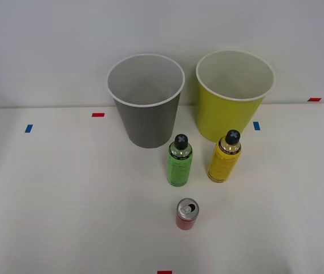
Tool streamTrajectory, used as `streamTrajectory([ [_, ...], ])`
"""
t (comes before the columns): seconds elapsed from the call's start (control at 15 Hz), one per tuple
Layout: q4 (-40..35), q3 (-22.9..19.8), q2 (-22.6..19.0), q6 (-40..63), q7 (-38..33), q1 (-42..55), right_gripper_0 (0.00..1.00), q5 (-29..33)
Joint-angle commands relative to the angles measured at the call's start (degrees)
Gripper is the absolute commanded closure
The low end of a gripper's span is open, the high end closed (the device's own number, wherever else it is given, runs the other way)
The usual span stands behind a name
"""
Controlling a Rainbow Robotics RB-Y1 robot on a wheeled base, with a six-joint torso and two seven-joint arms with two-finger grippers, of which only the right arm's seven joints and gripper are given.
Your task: Put cans in the gray bin, plastic bottles in the light green bin
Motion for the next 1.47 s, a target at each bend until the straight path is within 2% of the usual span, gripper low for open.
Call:
streamTrajectory([
  [0.07, 0.3, -0.1, 1.7, 0.0, -0.3, 0.0, 0.0, 1.4],
  [0.33, 0.3, -0.4, 2.2, 0.0, -1.5, 1.0, 0.0, 1.4],
  [0.8, 0.3, -0.4, 4.9, -0.3, -2.4, 2.2, 0.0, 6.2],
  [1.47, 0.4, -0.4, 5.0, -0.4, -2.0, 2.2, 0.0, 7.2],
])
